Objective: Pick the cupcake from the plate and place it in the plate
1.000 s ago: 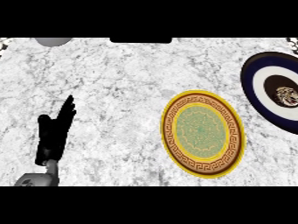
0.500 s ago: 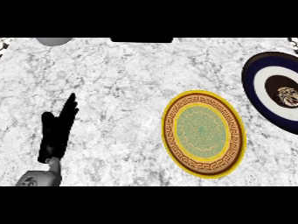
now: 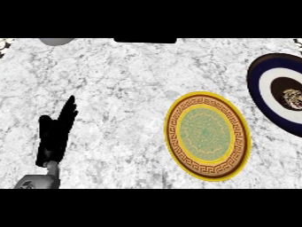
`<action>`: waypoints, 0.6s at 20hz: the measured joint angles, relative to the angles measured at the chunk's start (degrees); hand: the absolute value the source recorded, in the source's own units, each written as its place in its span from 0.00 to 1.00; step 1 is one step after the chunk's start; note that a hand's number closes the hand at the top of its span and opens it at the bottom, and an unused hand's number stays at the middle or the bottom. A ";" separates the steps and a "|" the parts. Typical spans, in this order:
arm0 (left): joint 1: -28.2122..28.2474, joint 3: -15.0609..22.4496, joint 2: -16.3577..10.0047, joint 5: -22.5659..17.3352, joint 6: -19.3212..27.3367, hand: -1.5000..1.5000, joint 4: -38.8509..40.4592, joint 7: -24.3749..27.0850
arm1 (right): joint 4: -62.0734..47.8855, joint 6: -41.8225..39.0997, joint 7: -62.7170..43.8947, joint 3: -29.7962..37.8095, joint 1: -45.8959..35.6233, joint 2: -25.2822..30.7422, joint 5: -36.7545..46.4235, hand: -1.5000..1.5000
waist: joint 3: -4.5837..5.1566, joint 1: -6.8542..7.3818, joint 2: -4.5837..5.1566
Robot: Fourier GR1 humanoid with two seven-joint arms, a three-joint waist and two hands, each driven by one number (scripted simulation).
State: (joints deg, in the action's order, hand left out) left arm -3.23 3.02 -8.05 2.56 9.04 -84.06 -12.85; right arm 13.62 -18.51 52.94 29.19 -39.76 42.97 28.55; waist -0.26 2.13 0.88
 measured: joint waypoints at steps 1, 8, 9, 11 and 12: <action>0.25 0.33 0.20 0.29 0.23 0.50 -0.63 -0.51 | -0.14 0.56 -0.24 -0.08 -0.53 -0.31 -0.03 0.00 | -0.01 0.06 -0.02; 0.08 1.01 1.22 1.04 0.61 0.50 -0.50 -0.22 | -1.48 2.99 0.86 -0.34 0.22 0.23 -0.14 0.00 | -0.05 0.31 0.16; -0.59 0.85 1.31 1.20 0.78 0.50 0.28 -0.14 | -1.60 3.25 0.98 -0.34 0.28 0.60 -0.14 0.00 | -0.06 0.28 0.22; -0.88 0.91 1.35 1.36 0.74 0.50 0.29 -0.25 | -2.18 3.63 0.83 -0.24 0.07 1.26 -0.18 0.00 | -0.07 0.43 0.26; -1.08 0.50 1.08 1.14 0.48 0.50 0.63 -0.16 | -2.43 3.72 0.88 -0.18 0.29 1.73 -0.25 0.00 | -0.07 0.39 0.27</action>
State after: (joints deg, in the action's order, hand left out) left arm -4.31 3.53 -6.98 3.70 9.52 -83.43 -13.00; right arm 11.18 -14.78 53.81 29.01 -39.47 44.70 28.31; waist -0.33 2.52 1.15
